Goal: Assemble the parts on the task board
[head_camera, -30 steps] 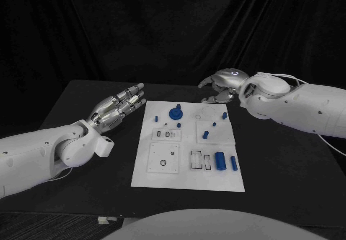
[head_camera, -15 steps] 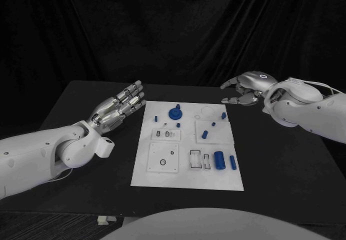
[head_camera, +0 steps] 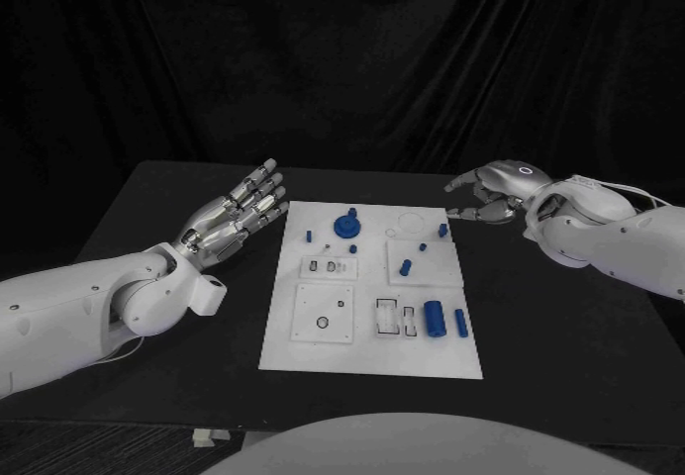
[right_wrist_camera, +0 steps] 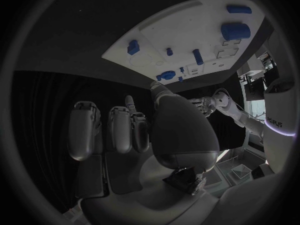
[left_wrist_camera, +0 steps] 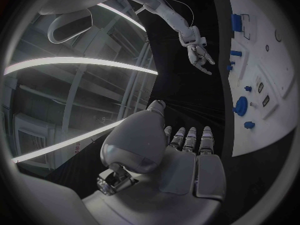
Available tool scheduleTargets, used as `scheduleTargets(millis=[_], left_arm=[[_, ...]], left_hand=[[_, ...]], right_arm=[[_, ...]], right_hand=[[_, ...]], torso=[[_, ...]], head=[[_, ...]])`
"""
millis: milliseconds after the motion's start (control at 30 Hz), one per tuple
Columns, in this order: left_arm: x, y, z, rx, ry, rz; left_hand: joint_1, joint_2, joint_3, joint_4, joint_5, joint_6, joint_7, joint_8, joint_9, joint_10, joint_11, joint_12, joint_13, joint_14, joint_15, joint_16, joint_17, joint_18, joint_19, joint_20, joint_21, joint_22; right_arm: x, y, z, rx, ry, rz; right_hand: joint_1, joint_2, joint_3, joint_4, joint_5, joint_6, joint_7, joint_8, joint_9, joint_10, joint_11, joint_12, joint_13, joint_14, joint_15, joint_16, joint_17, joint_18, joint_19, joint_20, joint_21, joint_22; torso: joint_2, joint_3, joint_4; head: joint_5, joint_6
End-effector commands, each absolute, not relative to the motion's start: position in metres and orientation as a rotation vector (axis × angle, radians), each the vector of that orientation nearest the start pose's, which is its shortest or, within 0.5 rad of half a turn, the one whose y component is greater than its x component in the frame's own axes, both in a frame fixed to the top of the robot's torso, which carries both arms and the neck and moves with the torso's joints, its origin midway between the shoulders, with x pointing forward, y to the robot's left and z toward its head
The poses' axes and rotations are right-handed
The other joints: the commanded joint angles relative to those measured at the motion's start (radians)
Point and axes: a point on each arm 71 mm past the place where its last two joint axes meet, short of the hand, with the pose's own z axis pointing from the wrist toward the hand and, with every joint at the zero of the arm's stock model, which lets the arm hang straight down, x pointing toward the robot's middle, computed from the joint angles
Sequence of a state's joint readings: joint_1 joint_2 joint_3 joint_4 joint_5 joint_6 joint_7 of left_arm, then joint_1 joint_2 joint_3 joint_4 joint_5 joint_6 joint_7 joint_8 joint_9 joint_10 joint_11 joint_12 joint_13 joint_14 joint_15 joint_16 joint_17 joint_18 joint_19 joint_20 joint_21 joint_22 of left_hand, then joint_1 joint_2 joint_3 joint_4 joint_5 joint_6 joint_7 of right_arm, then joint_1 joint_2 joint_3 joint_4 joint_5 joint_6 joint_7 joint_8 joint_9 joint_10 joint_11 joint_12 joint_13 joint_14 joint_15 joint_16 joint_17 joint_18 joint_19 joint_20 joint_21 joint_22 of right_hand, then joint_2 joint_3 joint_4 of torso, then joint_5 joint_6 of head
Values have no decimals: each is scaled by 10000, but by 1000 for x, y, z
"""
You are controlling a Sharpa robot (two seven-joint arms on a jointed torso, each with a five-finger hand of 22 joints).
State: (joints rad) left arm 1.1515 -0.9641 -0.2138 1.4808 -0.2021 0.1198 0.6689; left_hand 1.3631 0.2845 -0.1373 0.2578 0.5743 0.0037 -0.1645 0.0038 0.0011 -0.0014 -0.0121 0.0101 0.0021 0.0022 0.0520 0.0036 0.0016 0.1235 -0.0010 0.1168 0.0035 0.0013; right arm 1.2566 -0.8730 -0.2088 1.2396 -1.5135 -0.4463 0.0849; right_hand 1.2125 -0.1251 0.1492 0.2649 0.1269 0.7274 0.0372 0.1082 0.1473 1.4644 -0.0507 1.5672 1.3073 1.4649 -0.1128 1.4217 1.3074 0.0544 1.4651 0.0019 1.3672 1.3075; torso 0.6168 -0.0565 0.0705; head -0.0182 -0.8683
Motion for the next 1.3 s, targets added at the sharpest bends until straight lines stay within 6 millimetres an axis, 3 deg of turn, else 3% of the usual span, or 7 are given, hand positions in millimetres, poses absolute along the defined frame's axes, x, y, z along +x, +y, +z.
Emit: scheduleTargets(millis=[33, 533, 1300], left_arm=[[440, 259, -242, -8238, 15815, -18382], [440, 258, -243, -8263, 15895, -18472], [439, 257, -244, -8292, 16004, -18561]], left_hand=[[-20, -37, 50, 3, 38, 47, 40, -14, 13, 13, 49, -60, -8, -22, 54, -36, -16, 98, 10, 37, -35, -13], [-11, -25, 75, -8, 47, 143, 194, 13, 39, 13, 107, -49, -5, -22, 50, -36, -16, 100, 10, 35, -35, -13], [1, -12, 114, -25, 61, 313, 383, 61, 79, 14, 153, -27, 2, -22, 84, -36, -16, 90, 10, 56, -35, -13]], right_arm=[[514, -302, -218, -2713, 15958, 4207], [516, -301, -236, -2683, 16631, 4008], [516, -300, -257, -2605, 17209, 3782]], right_hand=[[180, -12, -26, 118, -13, 167, 18, 106, -9, 1064, -5, 36, 2635, 648, -25, -37, 193, 0, 144, -47, -7, 1425], [695, -149, -106, 184, -128, 665, 136, 356, 48, 1064, 107, 36, 2635, 632, 31, -62, 122, 11, 126, 8, -72, 1430], [724, -228, -239, 255, -376, 987, 185, 522, 148, 1064, 148, 36, 2635, 621, 68, -79, 82, 18, 113, 43, -121, 1432]], torso=[[-2, -2, 2], [-3, -5, 4], [-8, -4, 3]], head=[[-32, 6], [-52, -9], [-75, -43]])
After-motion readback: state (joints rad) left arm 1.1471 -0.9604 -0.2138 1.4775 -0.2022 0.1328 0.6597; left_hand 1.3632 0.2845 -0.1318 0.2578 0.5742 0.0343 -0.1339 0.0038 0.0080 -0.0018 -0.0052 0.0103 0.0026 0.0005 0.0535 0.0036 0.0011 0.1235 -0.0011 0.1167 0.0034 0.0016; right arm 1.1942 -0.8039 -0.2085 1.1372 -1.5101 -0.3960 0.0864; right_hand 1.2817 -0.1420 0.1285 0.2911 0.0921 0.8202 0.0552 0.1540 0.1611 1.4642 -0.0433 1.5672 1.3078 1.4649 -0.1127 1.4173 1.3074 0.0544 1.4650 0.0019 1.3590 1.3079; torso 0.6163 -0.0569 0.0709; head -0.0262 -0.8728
